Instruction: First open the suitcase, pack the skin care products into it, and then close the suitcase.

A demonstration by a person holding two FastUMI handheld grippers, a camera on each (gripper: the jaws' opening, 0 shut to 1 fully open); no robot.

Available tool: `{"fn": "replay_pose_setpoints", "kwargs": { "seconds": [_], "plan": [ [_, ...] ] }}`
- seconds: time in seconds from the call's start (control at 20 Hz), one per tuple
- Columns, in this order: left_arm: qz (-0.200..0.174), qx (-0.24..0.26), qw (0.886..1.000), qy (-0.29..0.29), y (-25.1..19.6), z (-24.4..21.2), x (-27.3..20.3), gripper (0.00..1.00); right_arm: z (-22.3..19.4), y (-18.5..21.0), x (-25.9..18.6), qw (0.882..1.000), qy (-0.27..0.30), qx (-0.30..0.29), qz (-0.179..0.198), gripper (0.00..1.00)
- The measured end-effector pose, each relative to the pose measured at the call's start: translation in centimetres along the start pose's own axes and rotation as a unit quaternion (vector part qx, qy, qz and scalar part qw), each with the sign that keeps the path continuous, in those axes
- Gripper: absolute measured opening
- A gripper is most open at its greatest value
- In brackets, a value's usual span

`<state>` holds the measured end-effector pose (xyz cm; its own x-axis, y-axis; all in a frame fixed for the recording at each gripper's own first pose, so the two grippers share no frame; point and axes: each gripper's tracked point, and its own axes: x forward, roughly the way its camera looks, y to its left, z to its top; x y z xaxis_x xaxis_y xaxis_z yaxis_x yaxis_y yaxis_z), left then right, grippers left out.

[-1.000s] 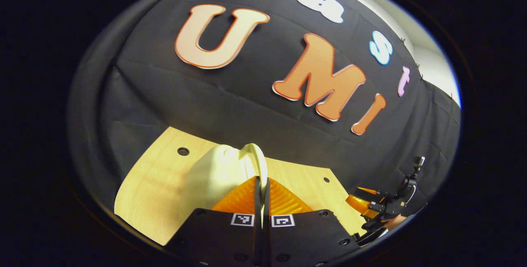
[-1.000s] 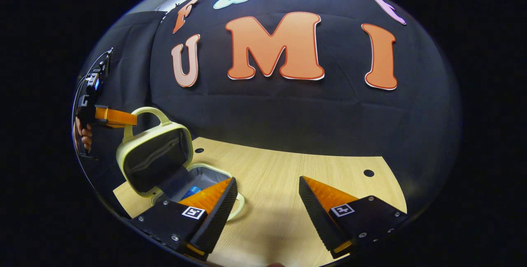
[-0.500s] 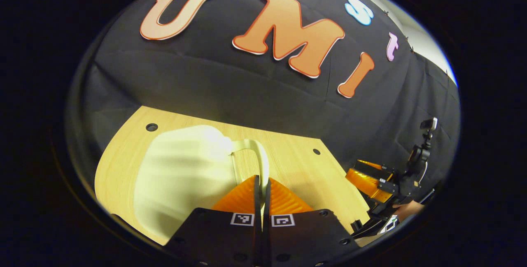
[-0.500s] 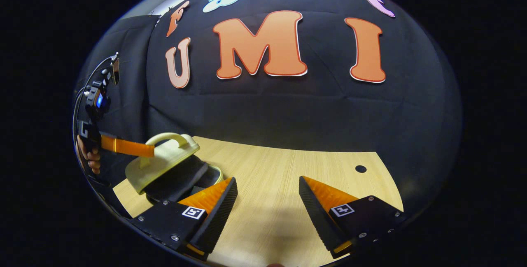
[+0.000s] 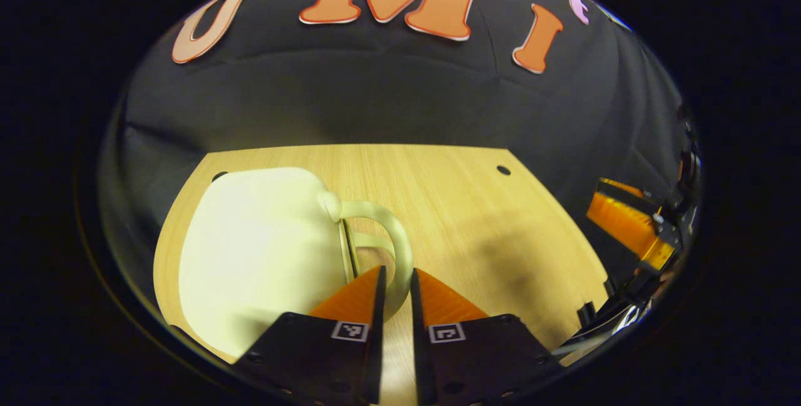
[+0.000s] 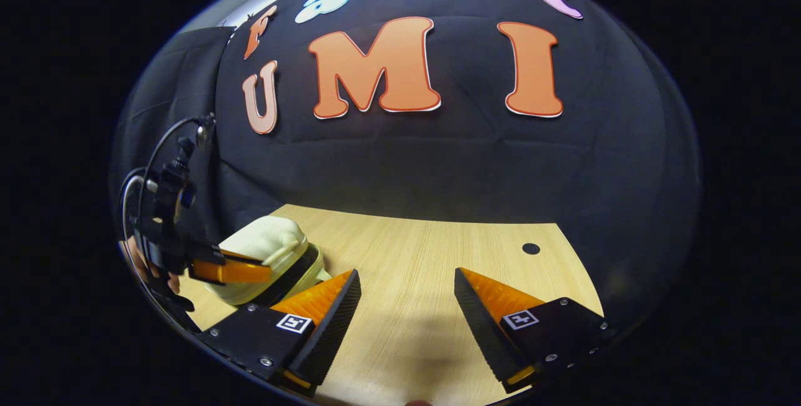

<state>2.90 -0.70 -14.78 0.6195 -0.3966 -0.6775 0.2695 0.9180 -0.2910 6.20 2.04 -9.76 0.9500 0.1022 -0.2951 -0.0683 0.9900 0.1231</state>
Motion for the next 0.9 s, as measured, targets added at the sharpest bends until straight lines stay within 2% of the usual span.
{"fn": "replay_pose_setpoints", "kwargs": {
  "seconds": [0.05, 0.1, 0.15, 0.25, 0.3, 0.35, 0.45, 0.6, 0.8, 0.9],
  "plan": [
    [-0.011, -0.002, 1.0, -0.001, -1.2, -0.1, 0.5, 0.3, 0.0, -0.4, -0.1, 1.0, -0.001, 0.0, 0.0, 0.95],
    [-0.021, 0.001, 1.0, -0.001, -2.2, -0.2, 0.7, 0.25, 0.0, -0.7, -0.3, 1.0, -0.002, -0.001, -0.002, 0.95],
    [-0.019, 0.008, 1.0, -0.006, -2.7, -0.4, 0.1, 0.31, 0.2, -0.9, -0.4, 1.0, -0.005, -0.004, -0.004, 0.95],
    [-0.004, 0.027, 0.999, -0.027, -3.5, 0.3, 0.3, 0.55, 0.7, -1.3, -0.6, 1.0, -0.015, -0.007, -0.007, 0.95],
    [0.001, 0.032, 0.998, -0.046, -4.0, 1.2, -0.1, 0.57, 1.1, -1.5, -0.9, 1.0, -0.022, -0.008, -0.008, 0.95],
    [0.004, 0.036, 0.997, -0.067, -4.5, 2.4, -0.9, 0.64, 1.6, -1.5, -1.1, 0.999, -0.03, -0.009, -0.01, 0.95],
    [0.019, 0.041, 0.992, -0.121, -5.4, 5.3, -2.8, 0.93, 3.1, -1.5, -1.5, 0.998, -0.052, -0.015, -0.015, 0.95],
    [0.055, 0.051, 0.975, -0.209, -5.8, 9.5, -6.2, 0.94, 5.7, -1.1, -2.5, 0.995, -0.091, -0.022, -0.022, 0.95],
    [0.096, 0.045, 0.942, -0.32, -5.6, 12.2, -9.6, 0.94, 9.2, 0.6, -3.9, 0.988, -0.149, -0.041, -0.015, 0.94],
    [0.103, 0.041, 0.932, -0.344, -5.7, 12.6, -11.0, 0.94, 9.7, 1.5, -4.6, 0.985, -0.162, -0.055, -0.01, 0.95]
  ]
}}
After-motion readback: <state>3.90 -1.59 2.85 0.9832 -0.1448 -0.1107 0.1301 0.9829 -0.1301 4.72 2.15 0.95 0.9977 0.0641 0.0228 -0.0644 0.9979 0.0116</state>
